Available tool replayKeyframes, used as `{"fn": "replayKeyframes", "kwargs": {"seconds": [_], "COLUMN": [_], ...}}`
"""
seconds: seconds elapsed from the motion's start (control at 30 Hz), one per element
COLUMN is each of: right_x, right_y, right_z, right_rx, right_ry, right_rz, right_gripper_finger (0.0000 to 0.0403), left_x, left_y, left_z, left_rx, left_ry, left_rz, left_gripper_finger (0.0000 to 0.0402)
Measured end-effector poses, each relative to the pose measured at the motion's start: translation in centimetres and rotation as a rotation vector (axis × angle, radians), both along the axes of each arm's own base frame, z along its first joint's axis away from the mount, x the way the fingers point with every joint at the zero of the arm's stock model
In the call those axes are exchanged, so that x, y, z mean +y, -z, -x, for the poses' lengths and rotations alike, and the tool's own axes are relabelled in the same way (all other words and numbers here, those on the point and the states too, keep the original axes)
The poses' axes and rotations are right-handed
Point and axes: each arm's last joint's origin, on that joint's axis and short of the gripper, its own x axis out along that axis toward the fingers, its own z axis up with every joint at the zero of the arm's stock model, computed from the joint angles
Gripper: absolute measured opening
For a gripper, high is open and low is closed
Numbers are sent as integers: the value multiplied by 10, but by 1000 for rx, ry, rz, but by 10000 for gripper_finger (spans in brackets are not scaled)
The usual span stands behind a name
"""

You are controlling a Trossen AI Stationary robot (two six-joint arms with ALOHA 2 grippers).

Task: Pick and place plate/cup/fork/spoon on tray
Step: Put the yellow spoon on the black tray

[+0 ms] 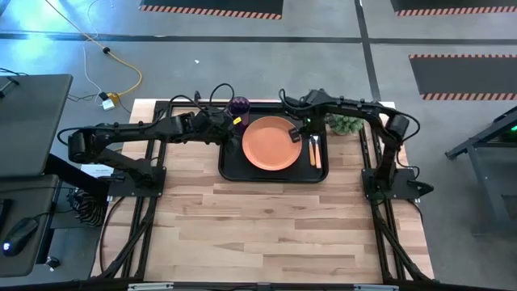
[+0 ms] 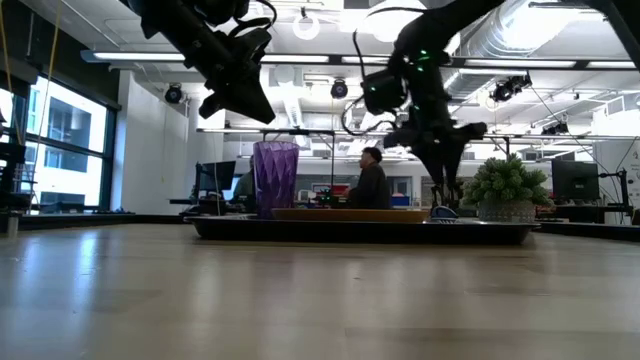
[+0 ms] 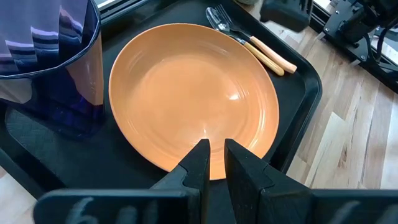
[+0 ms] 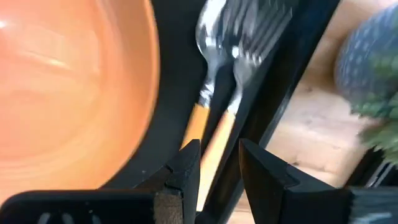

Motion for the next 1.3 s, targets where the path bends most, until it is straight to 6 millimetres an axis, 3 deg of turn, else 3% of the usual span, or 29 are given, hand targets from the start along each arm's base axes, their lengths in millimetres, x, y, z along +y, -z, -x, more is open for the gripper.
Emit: {"fn": "replayKeyframes", "kwargs": {"seconds": [0.13,0.33,0.53,1.03,1.3], "right_x": [14,23,20,12,11], "right_y": [15,25,28,55,57], "right_z": [19,31,27,23,21], "right_rx": [-13,-214,-260,-179,-193], "right_ry": [27,66,58,120,119], "right_rz": [18,68,121,94,98], "right_gripper_finger": [103,103,103,103,103], "left_x": [0,0,0,0,0], "left_y": [0,0,0,0,-1], "left_z": [0,0,0,0,0], "left_rx": [0,0,-2,-5,-6], "left_ry": [0,0,0,0,0], "left_rz": [0,0,-1,-2,-2], "left_gripper_finger": [37,37,37,37,37]}}
